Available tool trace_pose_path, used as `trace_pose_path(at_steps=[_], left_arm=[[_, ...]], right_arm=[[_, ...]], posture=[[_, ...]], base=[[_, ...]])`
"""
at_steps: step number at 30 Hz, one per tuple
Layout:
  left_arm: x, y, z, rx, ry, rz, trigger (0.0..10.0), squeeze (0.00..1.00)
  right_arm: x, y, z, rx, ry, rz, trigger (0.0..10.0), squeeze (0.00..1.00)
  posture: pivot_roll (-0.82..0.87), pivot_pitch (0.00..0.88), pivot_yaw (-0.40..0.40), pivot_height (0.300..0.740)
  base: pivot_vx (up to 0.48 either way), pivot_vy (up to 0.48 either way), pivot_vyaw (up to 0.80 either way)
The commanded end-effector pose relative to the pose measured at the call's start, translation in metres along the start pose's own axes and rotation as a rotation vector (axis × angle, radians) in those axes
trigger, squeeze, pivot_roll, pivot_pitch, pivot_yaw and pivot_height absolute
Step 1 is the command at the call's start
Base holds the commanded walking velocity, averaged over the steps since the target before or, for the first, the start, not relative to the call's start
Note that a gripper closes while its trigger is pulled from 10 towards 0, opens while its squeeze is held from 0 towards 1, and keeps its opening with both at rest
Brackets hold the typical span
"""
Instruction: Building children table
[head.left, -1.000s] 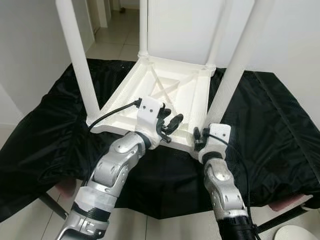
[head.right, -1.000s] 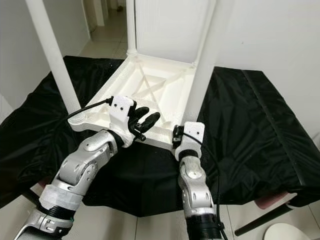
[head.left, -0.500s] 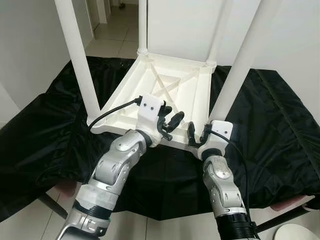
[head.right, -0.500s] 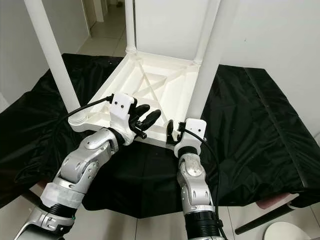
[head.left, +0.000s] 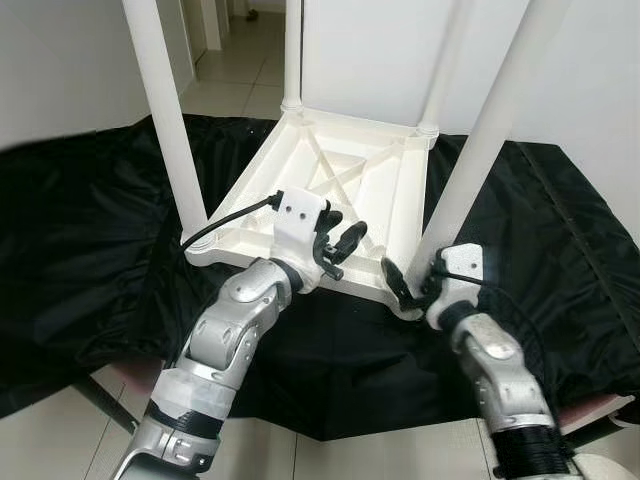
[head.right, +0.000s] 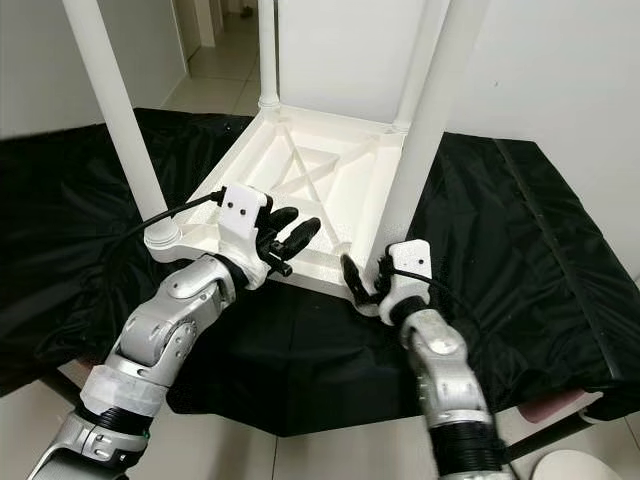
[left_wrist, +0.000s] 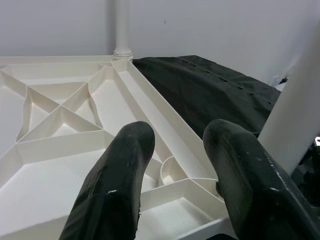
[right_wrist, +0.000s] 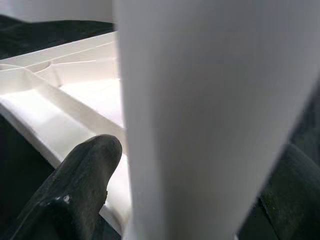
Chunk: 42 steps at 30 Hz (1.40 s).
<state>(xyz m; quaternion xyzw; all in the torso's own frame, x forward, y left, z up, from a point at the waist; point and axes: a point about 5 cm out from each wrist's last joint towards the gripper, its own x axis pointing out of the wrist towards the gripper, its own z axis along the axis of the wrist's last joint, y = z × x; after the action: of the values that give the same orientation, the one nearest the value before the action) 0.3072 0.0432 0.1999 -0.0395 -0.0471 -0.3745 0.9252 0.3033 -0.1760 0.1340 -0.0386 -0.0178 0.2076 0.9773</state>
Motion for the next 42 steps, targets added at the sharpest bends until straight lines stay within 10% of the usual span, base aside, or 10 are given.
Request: trace_pose_path(at_steps=[1, 8, 11, 12, 14, 21, 22, 24, 25, 42], left_arm=[[0.001, -0.002, -0.001, 0.02, 0.008, -0.046, 10.0, 0.0], [0.003, -0.002, 0.0, 0.025, 0.002, -0.048, 10.0, 0.0], [0.003, -0.003, 0.003, 0.033, -0.005, -0.052, 10.0, 0.0], [0.004, -0.004, 0.003, 0.036, -0.006, -0.053, 10.0, 0.0], [0.003, -0.004, 0.003, 0.041, -0.006, -0.053, 10.0, 0.0], [0.001, -0.006, 0.002, 0.047, -0.007, -0.044, 10.0, 0.0], [0.001, -0.006, 0.002, 0.048, -0.007, -0.042, 10.0, 0.0], [0.001, -0.006, 0.002, 0.048, -0.007, -0.042, 10.0, 0.0], [0.001, -0.006, 0.001, 0.05, -0.007, -0.039, 10.0, 0.0], [0.0, -0.006, -0.001, 0.051, -0.001, -0.031, 10.0, 0.0]], right_arm=[[0.006, -0.004, 0.004, 0.009, 0.004, 0.105, 10.0, 0.0], [0.019, -0.014, 0.011, -0.031, 0.033, 0.196, 10.0, 0.0], [0.028, -0.015, 0.012, -0.085, 0.084, 0.317, 5.5, 0.0], [0.028, -0.014, 0.01, -0.108, 0.1, 0.345, 2.0, 0.0], [0.027, -0.013, 0.007, -0.116, 0.123, 0.38, 0.0, 0.0], [0.02, -0.01, -0.003, -0.111, 0.145, 0.417, 0.0, 0.0], [0.019, -0.01, -0.004, -0.107, 0.147, 0.396, 3.9, 0.0], [0.019, -0.01, -0.004, -0.107, 0.147, 0.396, 3.9, 0.0], [0.019, -0.01, -0.004, -0.101, 0.133, 0.369, 10.0, 0.0], [0.027, 0.023, -0.002, 0.026, 0.017, -0.075, 10.0, 0.0]], posture=[[0.03, 0.0, -0.025, 0.74], [0.04, 0.0, -0.028, 0.74], [0.05, 0.0, -0.031, 0.74], [0.05, 0.0, -0.031, 0.74], [0.07, 0.0, -0.038, 0.74], [0.09, 0.0, -0.061, 0.74], [0.1, 0.0, -0.066, 0.74], [0.1, 0.0, -0.066, 0.74], [0.1, 0.0, -0.068, 0.74], [0.09, 0.0, -0.06, 0.74]], base=[[0.0, 0.0, 0.0], [0.0, 0.0, 0.0], [0.0, 0.0, 0.0], [0.0, 0.0, 0.0], [0.0, 0.0, 0.0], [0.0, 0.0, 0.0], [0.0, 0.0, 0.0], [0.0, 0.0, 0.0], [0.0, 0.0, 0.0], [0.0, 0.0, 0.0]])
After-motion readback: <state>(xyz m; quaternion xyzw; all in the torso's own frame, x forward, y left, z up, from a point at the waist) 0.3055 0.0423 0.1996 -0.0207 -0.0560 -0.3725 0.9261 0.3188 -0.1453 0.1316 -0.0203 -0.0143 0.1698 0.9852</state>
